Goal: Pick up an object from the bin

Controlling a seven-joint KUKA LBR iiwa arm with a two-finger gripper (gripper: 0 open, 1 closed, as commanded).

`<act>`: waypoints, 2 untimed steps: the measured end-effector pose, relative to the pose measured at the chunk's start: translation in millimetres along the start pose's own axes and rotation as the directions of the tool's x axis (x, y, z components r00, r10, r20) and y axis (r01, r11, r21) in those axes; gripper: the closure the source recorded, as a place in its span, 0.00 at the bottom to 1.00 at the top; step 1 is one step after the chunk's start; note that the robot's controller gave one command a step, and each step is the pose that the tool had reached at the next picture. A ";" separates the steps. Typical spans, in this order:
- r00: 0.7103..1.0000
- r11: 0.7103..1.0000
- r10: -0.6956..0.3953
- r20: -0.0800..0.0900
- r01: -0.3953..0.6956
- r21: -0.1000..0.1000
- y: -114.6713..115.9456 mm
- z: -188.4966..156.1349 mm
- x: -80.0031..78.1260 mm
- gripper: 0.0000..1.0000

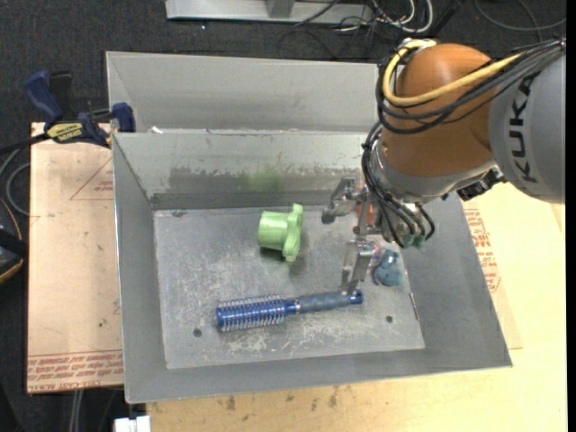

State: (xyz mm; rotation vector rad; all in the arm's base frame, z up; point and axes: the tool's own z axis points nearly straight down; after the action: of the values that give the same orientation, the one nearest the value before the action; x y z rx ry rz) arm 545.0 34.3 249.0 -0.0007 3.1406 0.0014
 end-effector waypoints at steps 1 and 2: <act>0.990 0.990 -0.141 0.015 0.141 -0.001 -28.2 178.1 5.2 0.00; 0.990 0.990 -0.140 0.017 0.140 0.001 -28.5 174.4 3.9 1.00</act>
Offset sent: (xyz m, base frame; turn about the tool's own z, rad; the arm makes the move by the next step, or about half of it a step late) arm -0.0090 -0.0293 -0.1790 -0.1439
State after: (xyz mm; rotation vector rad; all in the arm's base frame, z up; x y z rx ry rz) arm 541.3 6.0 74.6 -0.2204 3.1161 0.0022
